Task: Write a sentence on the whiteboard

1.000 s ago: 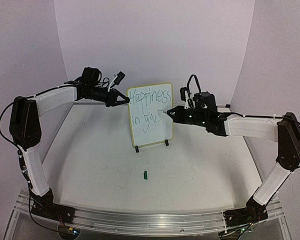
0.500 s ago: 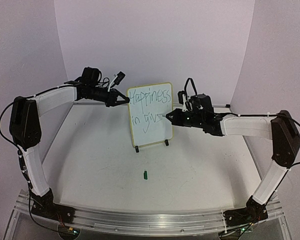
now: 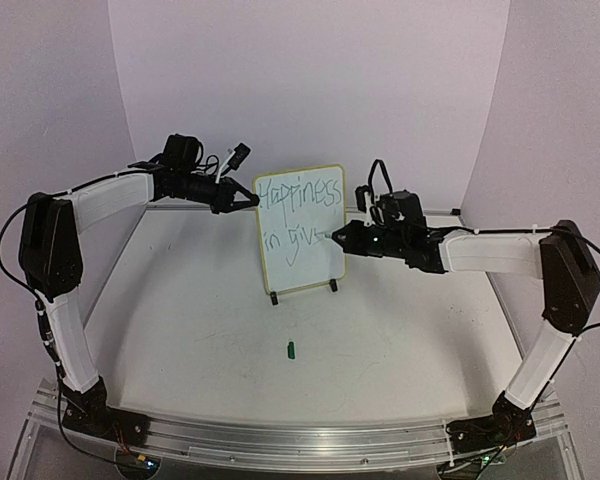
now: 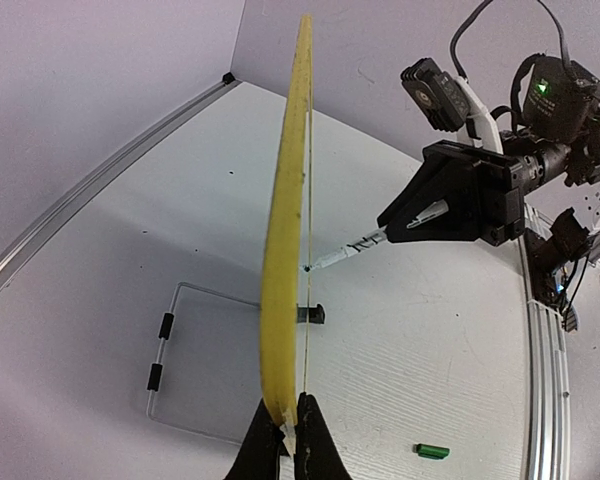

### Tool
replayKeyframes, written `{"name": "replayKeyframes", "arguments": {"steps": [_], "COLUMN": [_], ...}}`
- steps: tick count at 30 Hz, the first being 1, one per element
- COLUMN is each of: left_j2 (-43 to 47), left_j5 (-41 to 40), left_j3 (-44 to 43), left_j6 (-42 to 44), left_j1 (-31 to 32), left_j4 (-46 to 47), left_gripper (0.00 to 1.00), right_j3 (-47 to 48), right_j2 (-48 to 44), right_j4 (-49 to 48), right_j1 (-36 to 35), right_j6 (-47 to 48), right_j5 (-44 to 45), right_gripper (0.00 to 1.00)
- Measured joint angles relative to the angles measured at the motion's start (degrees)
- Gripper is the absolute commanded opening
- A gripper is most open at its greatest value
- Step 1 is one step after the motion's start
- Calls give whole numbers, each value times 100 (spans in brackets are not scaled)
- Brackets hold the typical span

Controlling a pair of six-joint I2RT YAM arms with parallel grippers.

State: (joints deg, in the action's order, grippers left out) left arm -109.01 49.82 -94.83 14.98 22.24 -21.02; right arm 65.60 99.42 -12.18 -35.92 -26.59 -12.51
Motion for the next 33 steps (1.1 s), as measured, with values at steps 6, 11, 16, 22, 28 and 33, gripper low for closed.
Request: {"name": "replayKeyframes", "arguments": {"steps": [6,11,16,22,28,33], "left_j2": [0,0,0,0,0,0], "left_j5": [0,0,0,-2,-4,-4], "left_j3": [0,0,0,0,0,0], "left_j6": [3,4,4,4,4,7], "left_j1": [7,13,13,16,23,24], "left_j4": [0,4,2,4,4,4], "left_gripper": [0,0,0,0,0,0], "right_j3": [-133,-201,-145,123,268,275], "right_j2": [-67,-374,-579,-504,-294,-178], "right_j4": [31,86,73,74,69,76], "right_j1": [8,26,26,26,26,26], "right_j6": [92,200,234,244,258,256], "right_j5": [-101,-185,-186,-166,-170,-156], "right_gripper": [0,0,0,0,0,0]}}
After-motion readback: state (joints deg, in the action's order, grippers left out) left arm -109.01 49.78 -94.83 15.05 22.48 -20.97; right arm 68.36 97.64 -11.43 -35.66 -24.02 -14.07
